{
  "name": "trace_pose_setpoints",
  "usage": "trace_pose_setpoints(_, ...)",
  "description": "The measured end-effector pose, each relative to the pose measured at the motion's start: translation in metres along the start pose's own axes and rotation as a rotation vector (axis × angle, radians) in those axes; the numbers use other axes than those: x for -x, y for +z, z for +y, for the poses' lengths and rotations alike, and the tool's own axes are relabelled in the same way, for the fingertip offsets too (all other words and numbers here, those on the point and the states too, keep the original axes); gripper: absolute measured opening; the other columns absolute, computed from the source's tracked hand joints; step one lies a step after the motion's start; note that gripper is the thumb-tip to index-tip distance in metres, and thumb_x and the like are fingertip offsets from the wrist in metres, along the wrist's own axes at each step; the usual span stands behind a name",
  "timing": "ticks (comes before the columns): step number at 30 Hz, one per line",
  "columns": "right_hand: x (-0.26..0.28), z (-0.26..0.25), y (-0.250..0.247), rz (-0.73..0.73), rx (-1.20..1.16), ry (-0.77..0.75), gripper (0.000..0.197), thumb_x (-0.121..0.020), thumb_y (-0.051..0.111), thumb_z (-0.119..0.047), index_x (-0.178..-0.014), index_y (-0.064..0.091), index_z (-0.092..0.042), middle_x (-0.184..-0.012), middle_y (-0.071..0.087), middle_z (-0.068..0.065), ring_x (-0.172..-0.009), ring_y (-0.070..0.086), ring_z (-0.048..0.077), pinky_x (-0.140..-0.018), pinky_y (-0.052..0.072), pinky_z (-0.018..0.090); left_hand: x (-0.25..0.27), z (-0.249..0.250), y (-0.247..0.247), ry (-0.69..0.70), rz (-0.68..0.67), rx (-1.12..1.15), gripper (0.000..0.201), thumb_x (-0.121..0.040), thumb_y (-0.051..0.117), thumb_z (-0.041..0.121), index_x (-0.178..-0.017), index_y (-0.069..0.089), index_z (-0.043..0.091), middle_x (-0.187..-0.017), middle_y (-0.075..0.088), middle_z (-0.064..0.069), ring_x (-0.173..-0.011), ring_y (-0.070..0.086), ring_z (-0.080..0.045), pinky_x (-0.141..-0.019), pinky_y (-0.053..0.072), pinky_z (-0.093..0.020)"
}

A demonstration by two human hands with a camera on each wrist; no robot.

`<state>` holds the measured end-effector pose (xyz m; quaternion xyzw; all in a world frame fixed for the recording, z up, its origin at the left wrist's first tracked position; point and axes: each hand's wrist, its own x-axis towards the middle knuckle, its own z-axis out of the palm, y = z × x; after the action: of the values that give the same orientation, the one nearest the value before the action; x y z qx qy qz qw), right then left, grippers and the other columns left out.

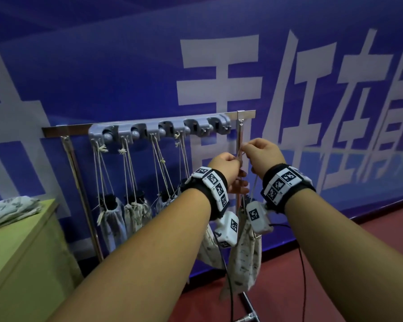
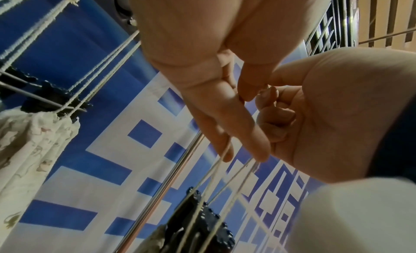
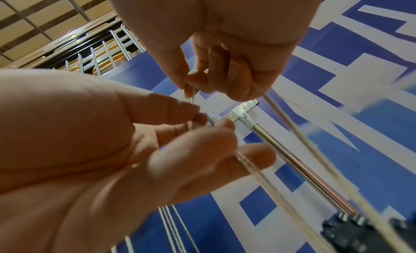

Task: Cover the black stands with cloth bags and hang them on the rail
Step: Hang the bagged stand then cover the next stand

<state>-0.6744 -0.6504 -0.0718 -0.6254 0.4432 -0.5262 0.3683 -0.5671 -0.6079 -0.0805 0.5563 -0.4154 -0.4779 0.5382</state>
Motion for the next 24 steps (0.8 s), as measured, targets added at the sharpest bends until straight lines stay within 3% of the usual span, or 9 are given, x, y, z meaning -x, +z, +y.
trace_pose_setpoints(4,-0.021,-0.002,0.016,-0.026,0.035,-0.033,0.014,-0.098,0.068,-0.022,-0.09,0.073,-0.011,-0.077,0.068,0.0,-0.067,0.058,0.013,-0.065,0.047,0.029,-0.021,0.006,-0.009,0.02,0.068,0.033,0.014,-0.106,0.047,0.018,-0.114,0.055,0.01,-0.099,0.063,-0.022,-0.087,0.073,-0.049,-0.07,0.062,-0.064)
trace_pose_setpoints(8,-0.039,-0.002,0.034,-0.047,0.081,-0.063,0.014,-0.097,0.068,-0.025,-0.094,0.076,-0.013,-0.084,0.075,0.001,-0.082,0.069,0.024,-0.077,0.057,0.038,-0.04,0.012,-0.025,0.069,0.162,0.018,0.013,-0.108,0.048,0.019,-0.111,0.057,0.01,-0.098,0.068,-0.018,-0.076,0.068,-0.038,-0.066,0.063,-0.059)
trace_pose_setpoints(11,-0.048,-0.005,0.046,-0.063,0.092,-0.114,0.015,-0.101,0.067,-0.027,-0.097,0.076,-0.015,-0.09,0.075,0.003,-0.079,0.066,0.018,-0.067,0.054,0.033,-0.049,0.02,-0.04,0.125,0.234,-0.003,0.012,-0.105,0.052,0.02,-0.096,0.058,0.014,-0.094,0.071,-0.015,-0.07,0.066,-0.034,-0.064,0.063,-0.059)
trace_pose_setpoints(13,-0.054,-0.008,0.053,-0.057,0.109,-0.147,0.014,-0.101,0.067,-0.029,-0.097,0.076,-0.02,-0.091,0.075,0.0,-0.076,0.063,0.014,-0.065,0.052,0.03,-0.054,0.026,-0.049,0.161,0.282,-0.025,0.015,-0.102,0.054,0.019,-0.089,0.061,0.016,-0.092,0.073,-0.012,-0.074,0.071,-0.036,-0.062,0.063,-0.058)
trace_pose_setpoints(16,-0.064,-0.014,0.063,-0.064,0.134,-0.197,0.013,-0.103,0.065,-0.031,-0.1,0.074,-0.022,-0.092,0.074,-0.003,-0.079,0.064,0.012,-0.067,0.048,0.027,-0.063,0.035,-0.061,0.235,0.359,-0.107,0.014,-0.099,0.056,0.02,-0.089,0.065,0.018,-0.086,0.075,-0.007,-0.077,0.075,-0.027,-0.063,0.064,-0.055)
trace_pose_setpoints(19,-0.075,-0.022,0.072,-0.043,0.171,-0.235,0.014,-0.105,0.063,-0.031,-0.102,0.073,-0.023,-0.092,0.072,-0.005,-0.077,0.062,0.008,-0.063,0.043,0.024,-0.073,0.043,-0.066,0.281,0.389,-0.16,0.013,-0.097,0.055,0.023,-0.09,0.066,0.02,-0.086,0.075,-0.009,-0.076,0.076,-0.029,-0.062,0.064,-0.056)
trace_pose_setpoints(24,-0.089,-0.022,0.085,-0.004,0.206,-0.232,0.017,-0.106,0.061,-0.033,-0.106,0.074,-0.022,-0.094,0.072,-0.004,-0.083,0.066,0.012,-0.076,0.055,0.032,-0.084,0.052,-0.069,0.261,0.419,-0.162,0.016,-0.1,0.053,0.02,-0.093,0.067,0.017,-0.087,0.075,-0.011,-0.069,0.077,-0.029,-0.059,0.064,-0.051)
